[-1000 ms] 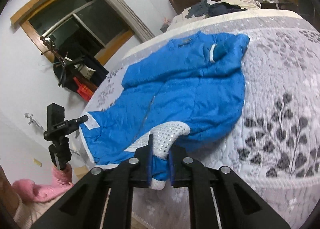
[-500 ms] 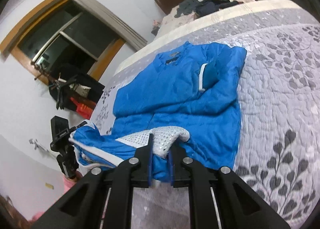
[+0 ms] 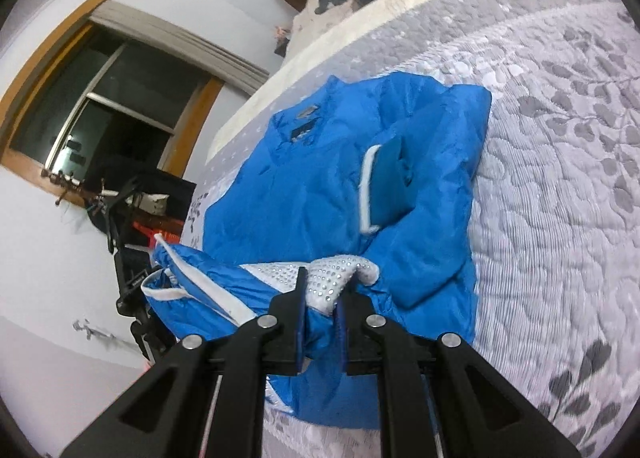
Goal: Fold small clothes
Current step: 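Fold the hem up over the jacket toward the collar and open both grippers, then grasp the folded edge of the jacket with both grippers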
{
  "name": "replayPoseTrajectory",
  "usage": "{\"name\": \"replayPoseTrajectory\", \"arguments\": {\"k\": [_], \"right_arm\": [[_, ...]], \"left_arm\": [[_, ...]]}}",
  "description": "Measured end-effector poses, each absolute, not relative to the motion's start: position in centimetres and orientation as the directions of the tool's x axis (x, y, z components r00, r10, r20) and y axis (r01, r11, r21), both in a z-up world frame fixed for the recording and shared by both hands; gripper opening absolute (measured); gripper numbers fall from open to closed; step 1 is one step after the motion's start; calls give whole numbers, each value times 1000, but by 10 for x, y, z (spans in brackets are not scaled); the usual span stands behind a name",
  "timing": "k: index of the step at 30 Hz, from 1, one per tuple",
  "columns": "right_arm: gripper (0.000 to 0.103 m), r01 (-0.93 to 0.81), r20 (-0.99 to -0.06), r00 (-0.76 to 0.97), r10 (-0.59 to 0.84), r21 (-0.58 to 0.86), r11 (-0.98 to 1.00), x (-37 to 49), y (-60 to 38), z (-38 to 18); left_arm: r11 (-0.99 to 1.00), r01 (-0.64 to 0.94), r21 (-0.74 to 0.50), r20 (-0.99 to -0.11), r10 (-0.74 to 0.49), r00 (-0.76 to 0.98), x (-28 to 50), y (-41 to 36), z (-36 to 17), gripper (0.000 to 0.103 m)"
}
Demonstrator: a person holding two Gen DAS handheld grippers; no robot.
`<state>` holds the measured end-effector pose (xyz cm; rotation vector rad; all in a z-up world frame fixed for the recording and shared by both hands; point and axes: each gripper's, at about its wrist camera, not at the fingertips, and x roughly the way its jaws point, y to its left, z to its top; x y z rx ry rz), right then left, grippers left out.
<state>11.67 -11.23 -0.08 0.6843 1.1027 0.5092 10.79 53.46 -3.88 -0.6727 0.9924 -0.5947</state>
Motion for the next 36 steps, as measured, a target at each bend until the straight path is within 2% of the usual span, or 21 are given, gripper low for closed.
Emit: {"name": "replayPoseTrajectory", "arguments": {"k": [7, 11, 16, 20, 21, 23, 24, 25, 28, 30, 33, 36], "right_arm": [[14, 57, -630, 329, 704, 757, 650, 154, -124, -39], [16, 72, -582, 306, 753, 803, 591, 160, -134, -54], [25, 41, -562, 303, 770, 815, 579, 152, -141, -46], [30, 18, -562, 304, 769, 811, 585, 145, -145, -37], [34, 16, -560, 299, 772, 812, 583, 143, -146, -36], [51, 8, -545, 296, 785, 823, 568, 140, -148, -32], [68, 6, -547, 319, 774, 818, 575, 137, -151, -27], [78, 8, -557, 353, 752, 805, 593, 134, -155, -22], [79, -2, -569, 411, 712, 781, 625, 123, -168, -9], [79, -44, -612, 462, 642, 707, 706, 114, -167, 7], [80, -118, -620, 473, 626, 659, 743, 109, -158, 22], [84, -173, -636, 495, 592, 596, 784, 111, -143, 33]], "left_arm": [[631, 68, -773, -567, -734, 373, 151, 536, -74, 18], [583, 74, -809, -530, -777, 340, 158, 541, -86, 19], [547, 109, -830, -488, -807, 332, 151, 550, -80, 24], [564, 158, -811, -492, -802, 338, 140, 551, -63, 28], [563, 166, -810, -489, -804, 339, 138, 552, -59, 30], [586, 177, -791, -498, -784, 371, 132, 557, -50, 38], [601, 177, -780, -505, -770, 389, 129, 561, -46, 41], [598, 180, -781, -499, -770, 397, 126, 564, -44, 41], [620, 181, -763, -504, -747, 434, 117, 577, -36, 41], [657, 205, -725, -521, -719, 460, 111, 578, -26, 42], [713, 247, -656, -553, -677, 486, 105, 573, -15, 53], [793, 298, -531, -603, -601, 525, 103, 557, -3, 63]]}}
